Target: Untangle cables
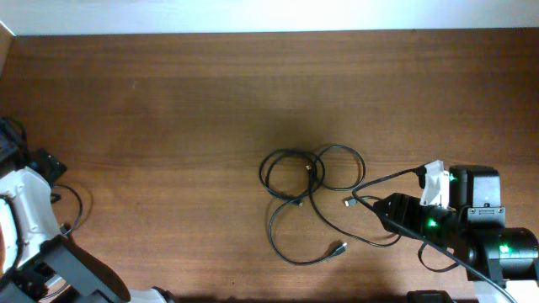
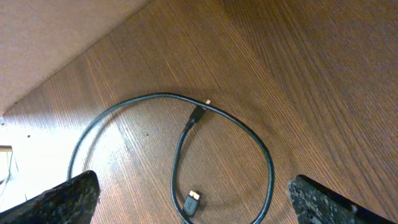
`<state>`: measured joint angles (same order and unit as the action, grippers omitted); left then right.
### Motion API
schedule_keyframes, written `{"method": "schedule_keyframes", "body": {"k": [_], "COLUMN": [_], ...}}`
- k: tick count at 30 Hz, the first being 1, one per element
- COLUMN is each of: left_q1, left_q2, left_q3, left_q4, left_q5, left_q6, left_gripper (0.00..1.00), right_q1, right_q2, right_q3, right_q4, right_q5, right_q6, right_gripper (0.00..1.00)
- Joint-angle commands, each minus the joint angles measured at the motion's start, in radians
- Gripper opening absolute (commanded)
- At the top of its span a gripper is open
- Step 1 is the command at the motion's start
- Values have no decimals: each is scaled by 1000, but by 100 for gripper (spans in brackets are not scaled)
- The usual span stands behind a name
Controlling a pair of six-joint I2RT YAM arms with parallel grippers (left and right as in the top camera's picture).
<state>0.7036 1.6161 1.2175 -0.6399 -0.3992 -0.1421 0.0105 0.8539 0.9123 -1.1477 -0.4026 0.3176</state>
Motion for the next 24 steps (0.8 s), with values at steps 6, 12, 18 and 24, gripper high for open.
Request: {"method": "schedule_keyframes", "body": {"k": [6,12,18,24], "left_q1": [-152,-436,-840,-1115], "left_q2": [5,5,5,8], "left_q3": [5,4,1,-7], "left_q4": [8,-123,-293,-287], "left_q5": [415,754,789,769], "left_q6": [95,245,508,582], "left_gripper": [99,99,99,99], "right_q1": [-4,-4,-5,-6], "right_q2": [-3,-3,14,225], "right_q3": [7,7,7,7], "right_q4": [5,3,-2,5], "right_q5": [-9,0,265,356], "right_q6": [-7,-7,96,171], "right_gripper": [59,73,99,99]}}
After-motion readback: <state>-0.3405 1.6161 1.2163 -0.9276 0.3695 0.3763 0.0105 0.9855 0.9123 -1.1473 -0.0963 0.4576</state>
